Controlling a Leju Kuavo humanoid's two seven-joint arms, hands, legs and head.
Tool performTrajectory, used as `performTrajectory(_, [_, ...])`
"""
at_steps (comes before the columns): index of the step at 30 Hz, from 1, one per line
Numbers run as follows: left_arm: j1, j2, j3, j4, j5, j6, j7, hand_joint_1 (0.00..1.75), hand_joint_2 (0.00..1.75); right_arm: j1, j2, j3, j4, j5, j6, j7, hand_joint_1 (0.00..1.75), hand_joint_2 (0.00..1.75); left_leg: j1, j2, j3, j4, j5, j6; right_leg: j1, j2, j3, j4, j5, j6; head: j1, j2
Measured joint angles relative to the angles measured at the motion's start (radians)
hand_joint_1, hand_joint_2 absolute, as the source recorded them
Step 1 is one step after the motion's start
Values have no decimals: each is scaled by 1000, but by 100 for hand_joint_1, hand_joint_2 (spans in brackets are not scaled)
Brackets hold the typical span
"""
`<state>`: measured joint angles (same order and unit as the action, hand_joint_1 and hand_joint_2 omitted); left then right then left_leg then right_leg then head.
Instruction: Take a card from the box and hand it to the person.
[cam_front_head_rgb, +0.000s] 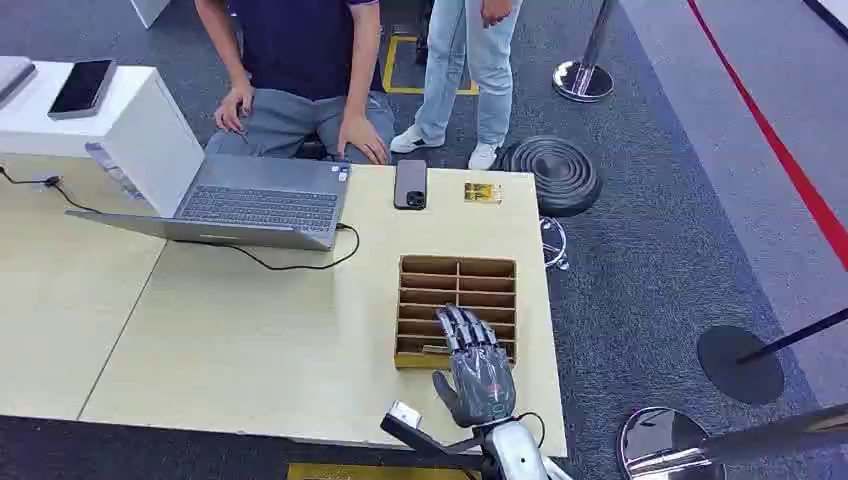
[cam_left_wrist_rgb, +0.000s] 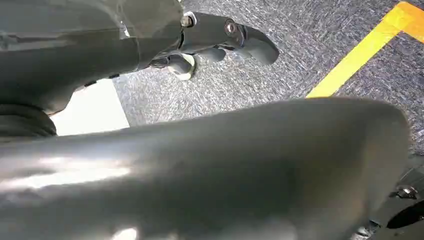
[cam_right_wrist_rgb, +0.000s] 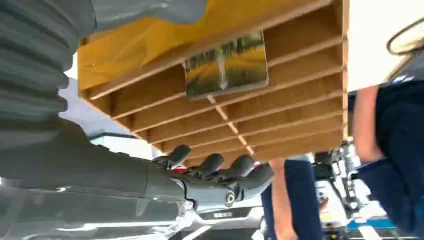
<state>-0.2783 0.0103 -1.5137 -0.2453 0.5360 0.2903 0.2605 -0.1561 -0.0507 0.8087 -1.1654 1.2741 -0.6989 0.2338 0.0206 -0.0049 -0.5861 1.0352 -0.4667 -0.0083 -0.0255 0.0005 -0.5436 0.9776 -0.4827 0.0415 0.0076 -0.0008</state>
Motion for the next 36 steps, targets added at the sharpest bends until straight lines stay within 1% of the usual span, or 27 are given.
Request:
performTrajectory(4, [-2, -1, 0, 0, -2, 0, 0, 0, 0, -10, 1, -10, 34, 3, 0, -10, 42, 175, 0, 0, 0, 0, 0, 0, 0, 0, 0, 0, 0, 0, 0, 0])
performTrajectory(5, [-2, -1, 0, 0, -3, 0, 0, 0, 0, -12, 1, -11, 42, 3, 0, -10, 47, 175, 0, 0, 0, 0, 0, 0, 0, 0, 0, 0, 0, 0, 0, 0])
performTrajectory(8, [-2, -1, 0, 0, -3, 0, 0, 0, 0, -12, 1, -12, 49, 3, 0, -10, 52, 175, 0, 0, 0, 0, 0, 0, 0, 0, 0, 0, 0, 0, 0, 0])
performTrajectory(10, [-2, -1, 0, 0, -3, -1, 0, 0, 0, -14, 1, -13, 55, 3, 0, -10, 52, 175, 0, 0, 0, 0, 0, 0, 0, 0, 0, 0, 0, 0, 0, 0])
performTrajectory(13, [-2, -1, 0, 0, -5, -2, 0, 0, 0, -17, 1, -13, 69, 2, 0, -10, 61, 175, 0, 0, 0, 0, 0, 0, 0, 0, 0, 0, 0, 0, 0, 0])
performTrajectory(14, [-2, -1, 0, 0, -9, -2, 0, 0, 0, -19, 2, -13, 75, 2, 0, -11, 66, 175, 0, 0, 0, 0, 0, 0, 0, 0, 0, 0, 0, 0, 0, 0])
performTrajectory(16, [-3, -1, 0, 0, -13, -2, 0, 0, 0, -23, 3, -13, 81, 3, -1, -13, 63, 175, 0, 0, 0, 0, 0, 0, 0, 0, 0, 0, 0, 0, 0, 0])
performTrajectory(20, [-3, -1, 0, 0, -15, -3, 0, 0, 0, -29, 8, -17, 91, 6, -3, -16, 73, 175, 0, 0, 1, 0, 0, 0, 0, 0, 0, 0, 0, 0, 0, 0])
performTrajectory(21, [-3, -1, 0, 0, -15, -5, 0, 0, 0, -29, 9, -21, 93, 8, -4, -18, 73, 175, 0, 0, 1, 0, 0, 0, 0, 0, 0, 0, 0, 0, 0, 0])
performTrajectory(23, [-3, -1, 0, 0, -15, -6, 0, 0, 0, -31, 10, -25, 94, 9, -4, -24, 68, 175, 0, 0, 1, 0, 0, 0, 0, 0, 0, 0, 0, 0, 0, 0])
performTrajectory(24, [-3, -1, 0, 0, -15, -6, 0, 0, 0, -32, 12, -28, 94, 6, -5, -29, 68, 175, 0, 0, 1, 0, 0, 0, 0, 0, 0, 0, 0, 0, 0, 0])
performTrajectory(25, [-3, -2, 0, 0, -15, -7, 0, 0, 0, -31, 14, -31, 95, 3, -5, -34, 73, 175, 0, 0, 1, 0, 0, 0, 0, 0, 0, 0, 0, 0, 0, 0])
performTrajectory(26, [-3, -1, 0, 0, -15, -7, 0, 0, 0, -30, 16, -34, 96, -6, -5, -46, 73, 175, 0, 0, 1, 0, 0, 0, 0, 0, 0, 0, 0, 0, 0, 0])
performTrajectory(28, [-3, -1, 0, 0, -15, -7, 0, 0, 0, -26, 22, -50, 96, -34, -5, -88, 82, 175, 0, 0, 1, 0, 0, 0, 0, 0, 0, 0, 0, 0, 0, 0])
performTrajectory(31, [-3, -1, 0, 0, -15, -7, -3, 0, 0, -18, 37, -83, 96, -53, -6, -149, 79, 175, 0, 1, 2, 0, 0, 0, 0, 1, 0, 0, 0, 0, 0, 0])
performTrajectory(36, [-3, -1, 0, 0, -15, -7, -5, 0, 0, -4, 61, -123, 96, -52, -8, -184, 86, 175, 0, 1, 2, 0, 0, 0, 0, 1, 1, 0, 0, 0, 0, 0])
